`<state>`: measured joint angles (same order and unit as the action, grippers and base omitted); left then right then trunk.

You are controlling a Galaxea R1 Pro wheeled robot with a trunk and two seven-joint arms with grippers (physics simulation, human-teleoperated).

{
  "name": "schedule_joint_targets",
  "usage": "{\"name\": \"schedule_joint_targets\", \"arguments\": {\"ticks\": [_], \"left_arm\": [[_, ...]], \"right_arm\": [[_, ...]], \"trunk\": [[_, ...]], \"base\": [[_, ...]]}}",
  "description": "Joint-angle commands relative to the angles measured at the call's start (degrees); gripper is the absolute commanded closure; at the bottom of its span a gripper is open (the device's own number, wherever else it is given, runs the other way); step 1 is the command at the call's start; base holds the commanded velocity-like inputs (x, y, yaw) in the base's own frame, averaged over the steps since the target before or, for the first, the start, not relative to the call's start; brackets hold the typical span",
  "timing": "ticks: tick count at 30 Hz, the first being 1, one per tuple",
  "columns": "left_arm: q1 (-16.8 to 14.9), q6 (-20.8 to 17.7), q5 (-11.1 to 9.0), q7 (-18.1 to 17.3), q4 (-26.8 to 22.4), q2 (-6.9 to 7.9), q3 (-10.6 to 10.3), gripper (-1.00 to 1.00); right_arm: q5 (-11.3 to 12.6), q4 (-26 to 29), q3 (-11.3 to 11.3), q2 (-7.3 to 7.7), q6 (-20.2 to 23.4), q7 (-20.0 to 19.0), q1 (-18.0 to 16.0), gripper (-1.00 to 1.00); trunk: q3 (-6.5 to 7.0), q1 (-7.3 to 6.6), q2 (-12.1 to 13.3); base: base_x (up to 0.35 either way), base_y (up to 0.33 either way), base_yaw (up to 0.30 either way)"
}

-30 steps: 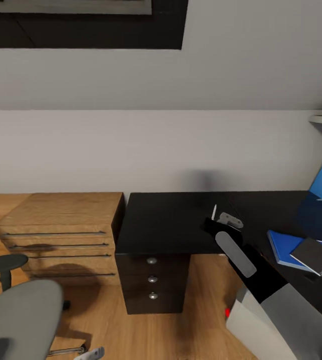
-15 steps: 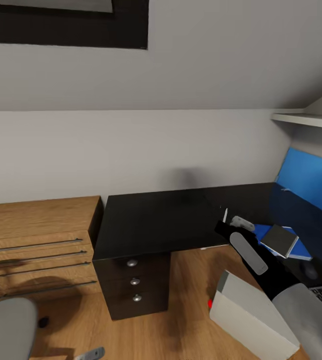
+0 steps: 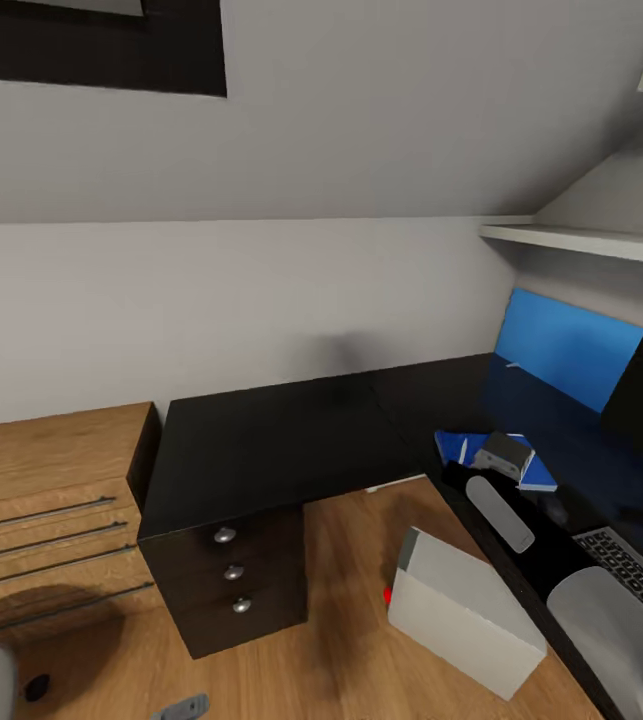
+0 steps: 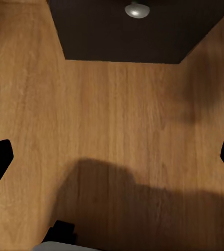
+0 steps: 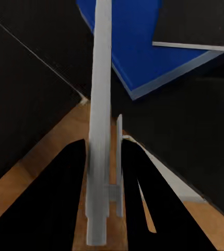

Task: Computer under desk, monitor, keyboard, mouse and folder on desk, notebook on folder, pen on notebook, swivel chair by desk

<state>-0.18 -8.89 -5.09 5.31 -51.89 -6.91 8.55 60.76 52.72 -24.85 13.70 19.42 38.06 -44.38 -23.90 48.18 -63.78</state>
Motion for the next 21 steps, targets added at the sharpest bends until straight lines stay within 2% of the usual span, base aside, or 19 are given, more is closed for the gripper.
{"name": "schedule_joint_targets", "arguments": {"ticks": [1,7,14,17,18,21], "left_arm": [[0.0,-0.29,-0.52,0.12,-0.14,-0.04,0.07,-1.0],[0.0,-0.32,-0.53,-0.05,-0.29,0.03,0.14,-1.0],[0.0,-0.65,-0.48,-0.23,-0.7,0.13,0.14,-1.0],[0.0,-0.49,-0.51,-0.27,1.78,1.41,0.1,-1.0],[0.0,-0.38,-0.51,-0.26,4.55,2.2,0.08,-1.0],[0.0,-0.05,-0.47,-0.19,8.2,2.7,0.07,-1.0]], "right_arm": [[0.1,-1.66,-0.05,0.08,0.18,0.32,-0.19,1.0],[-0.23,-5.38,0.13,0.28,0.02,0.27,-1.31,1.0],[-0.61,-4.51,0.15,0.44,-0.02,0.28,-1.49,1.0],[-0.63,-3.02,0.15,0.44,-0.06,0.35,-1.49,1.0],[-0.64,-2.54,0.11,0.39,-0.08,0.4,-1.5,1.0],[-0.64,-2.3,0.08,0.37,-0.08,0.43,-1.5,1.0]], "trunk": [[-0.07,0.01,-0.05],[-0.08,0.01,-0.05],[-0.08,0.01,-0.05],[-0.08,0.01,-0.05],[-0.08,0.01,-0.05],[-0.08,0.01,-0.05]], "base": [[0.0,0.0,-0.278],[0.0,0.0,-0.238],[0.0,0.0,-0.044],[0.0,0.0,-0.004],[0.0,0.0,-0.001],[0.0,0.0,0.0]]}}
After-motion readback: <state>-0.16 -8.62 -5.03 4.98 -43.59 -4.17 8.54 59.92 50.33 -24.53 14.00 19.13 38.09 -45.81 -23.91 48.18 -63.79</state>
